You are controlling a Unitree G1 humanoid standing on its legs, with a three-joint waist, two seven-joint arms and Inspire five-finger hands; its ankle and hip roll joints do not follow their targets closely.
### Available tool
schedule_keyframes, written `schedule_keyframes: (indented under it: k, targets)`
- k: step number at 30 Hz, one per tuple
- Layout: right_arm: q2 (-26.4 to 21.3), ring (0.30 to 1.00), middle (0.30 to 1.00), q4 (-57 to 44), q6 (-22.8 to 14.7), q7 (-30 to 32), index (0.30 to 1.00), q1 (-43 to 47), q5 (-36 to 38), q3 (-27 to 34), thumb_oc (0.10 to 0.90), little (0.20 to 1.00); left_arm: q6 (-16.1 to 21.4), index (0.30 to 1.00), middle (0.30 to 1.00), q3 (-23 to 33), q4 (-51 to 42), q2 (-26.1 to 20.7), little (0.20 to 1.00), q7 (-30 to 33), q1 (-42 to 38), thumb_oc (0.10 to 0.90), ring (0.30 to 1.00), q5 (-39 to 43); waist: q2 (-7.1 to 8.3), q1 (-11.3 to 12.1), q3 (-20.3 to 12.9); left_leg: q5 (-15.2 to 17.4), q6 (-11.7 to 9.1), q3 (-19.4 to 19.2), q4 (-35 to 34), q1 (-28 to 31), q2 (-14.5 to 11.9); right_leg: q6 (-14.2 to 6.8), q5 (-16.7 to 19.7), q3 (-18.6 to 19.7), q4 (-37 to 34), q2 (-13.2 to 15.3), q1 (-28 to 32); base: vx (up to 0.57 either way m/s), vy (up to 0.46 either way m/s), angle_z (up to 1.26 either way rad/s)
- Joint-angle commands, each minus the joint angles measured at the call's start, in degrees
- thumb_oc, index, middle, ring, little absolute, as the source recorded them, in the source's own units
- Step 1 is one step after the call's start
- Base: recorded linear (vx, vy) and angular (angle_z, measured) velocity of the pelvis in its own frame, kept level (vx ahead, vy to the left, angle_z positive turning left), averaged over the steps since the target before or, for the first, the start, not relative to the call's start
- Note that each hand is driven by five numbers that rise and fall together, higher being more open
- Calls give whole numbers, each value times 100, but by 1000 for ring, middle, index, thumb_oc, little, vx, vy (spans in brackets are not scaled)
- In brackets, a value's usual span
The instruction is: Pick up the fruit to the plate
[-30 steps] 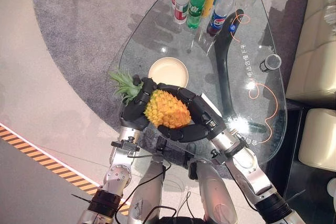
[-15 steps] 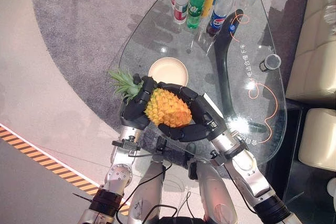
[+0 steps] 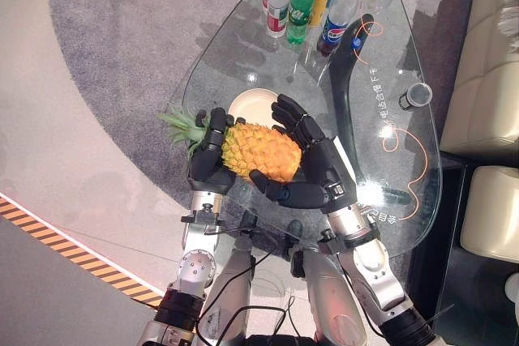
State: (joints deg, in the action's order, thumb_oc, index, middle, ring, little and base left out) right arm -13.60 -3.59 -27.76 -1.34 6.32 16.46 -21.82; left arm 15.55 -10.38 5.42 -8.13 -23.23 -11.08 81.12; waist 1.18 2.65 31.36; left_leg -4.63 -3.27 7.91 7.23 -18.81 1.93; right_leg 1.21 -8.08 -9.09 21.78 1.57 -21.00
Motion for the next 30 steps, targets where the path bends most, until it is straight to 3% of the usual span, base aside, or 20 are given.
schedule_keyframes:
  k: [1, 14, 30]
  targets:
    - [269, 900, 900, -762, -1055, 1585, 900, 437, 1004, 1732, 800, 900, 451, 300, 300, 616, -1461, -117, 200, -663, 431, 100, 300, 285, -106, -122, -157, 415, 179, -484, 521, 84, 168, -227, 606, 225, -797, -84, 427, 0, 0, 0]
    - [259, 900, 900, -738, -890, 1728, 900, 375, 885, 1709, 800, 900, 618, 300, 300, 655, -1460, -95, 200, -670, 409, 100, 300, 123, -102, -128, -157, 388, 181, -498, 509, 73, 162, -205, 607, 221, -792, -102, 413, 0, 0, 0]
    - [247, 900, 900, -551, -775, 1683, 900, 202, 1120, 1786, 800, 900, 2171, 300, 300, 1354, -1260, -271, 200, -249, 197, 100, 300, -906, -153, -195, -157, 368, 151, -462, 549, 73, 150, -182, 539, 307, -700, -123, 383, 1, 6, -2]
